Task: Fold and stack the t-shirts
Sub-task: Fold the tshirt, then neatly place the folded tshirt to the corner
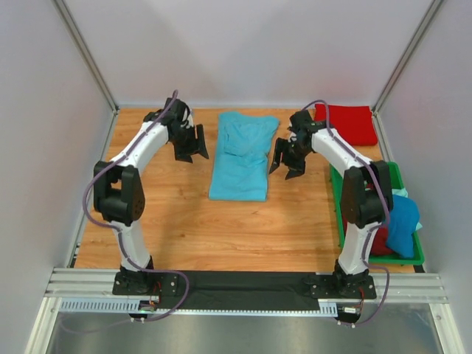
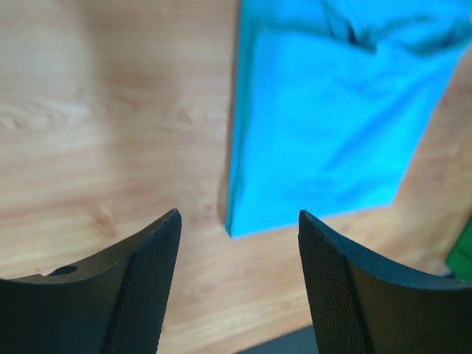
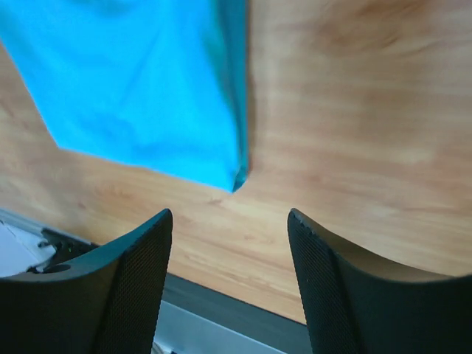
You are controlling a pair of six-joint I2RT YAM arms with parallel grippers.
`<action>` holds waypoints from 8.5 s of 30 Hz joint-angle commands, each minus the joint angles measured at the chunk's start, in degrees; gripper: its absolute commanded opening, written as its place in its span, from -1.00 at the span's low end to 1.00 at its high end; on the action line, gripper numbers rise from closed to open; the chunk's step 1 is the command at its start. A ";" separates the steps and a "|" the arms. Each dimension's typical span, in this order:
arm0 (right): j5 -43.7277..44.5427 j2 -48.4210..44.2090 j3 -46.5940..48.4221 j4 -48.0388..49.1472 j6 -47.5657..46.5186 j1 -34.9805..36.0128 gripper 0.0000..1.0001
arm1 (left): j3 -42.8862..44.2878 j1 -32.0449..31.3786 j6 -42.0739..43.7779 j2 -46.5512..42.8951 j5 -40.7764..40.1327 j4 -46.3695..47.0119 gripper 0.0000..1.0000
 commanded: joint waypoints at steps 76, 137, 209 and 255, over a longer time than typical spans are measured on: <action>-6.10 4.04 -7.14 13.21 -9.43 9.52 -0.39 | -24.32 -5.79 4.96 -3.26 11.05 14.99 -0.12; 8.04 -37.36 -67.00 48.46 51.21 27.98 0.00 | -73.28 -5.88 -34.41 -41.85 13.25 28.27 0.58; -6.80 -11.88 -9.96 4.51 8.94 4.87 -0.99 | 5.46 -5.18 -10.16 -1.61 7.79 -6.10 -1.00; -5.66 -1.43 -11.72 30.43 -0.38 -4.01 0.50 | -24.57 -1.57 2.07 -23.37 13.15 17.01 0.53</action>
